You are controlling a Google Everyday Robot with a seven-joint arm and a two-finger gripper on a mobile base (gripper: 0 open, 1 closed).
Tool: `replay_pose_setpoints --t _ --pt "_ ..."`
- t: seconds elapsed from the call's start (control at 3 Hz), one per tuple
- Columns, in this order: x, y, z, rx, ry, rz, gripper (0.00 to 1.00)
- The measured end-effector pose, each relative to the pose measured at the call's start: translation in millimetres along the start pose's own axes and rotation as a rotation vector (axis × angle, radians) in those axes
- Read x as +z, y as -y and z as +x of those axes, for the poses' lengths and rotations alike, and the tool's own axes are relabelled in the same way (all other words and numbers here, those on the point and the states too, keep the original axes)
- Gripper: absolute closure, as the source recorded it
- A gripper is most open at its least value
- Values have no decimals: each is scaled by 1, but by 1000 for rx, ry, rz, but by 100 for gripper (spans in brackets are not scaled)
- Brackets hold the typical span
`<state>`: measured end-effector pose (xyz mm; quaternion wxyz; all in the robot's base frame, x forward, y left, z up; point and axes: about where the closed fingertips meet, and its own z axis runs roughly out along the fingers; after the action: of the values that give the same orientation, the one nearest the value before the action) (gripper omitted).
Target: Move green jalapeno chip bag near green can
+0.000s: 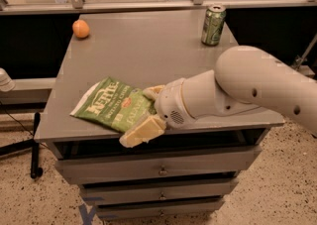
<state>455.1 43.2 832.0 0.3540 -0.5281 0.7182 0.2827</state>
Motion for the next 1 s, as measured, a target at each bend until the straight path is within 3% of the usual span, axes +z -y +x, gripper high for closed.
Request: replay_pose_setpoints --t 0.33,1.0 --pt "6 8 -8 -6 14 8 41" --pt "-20 45 -26 -60 1 77 87"
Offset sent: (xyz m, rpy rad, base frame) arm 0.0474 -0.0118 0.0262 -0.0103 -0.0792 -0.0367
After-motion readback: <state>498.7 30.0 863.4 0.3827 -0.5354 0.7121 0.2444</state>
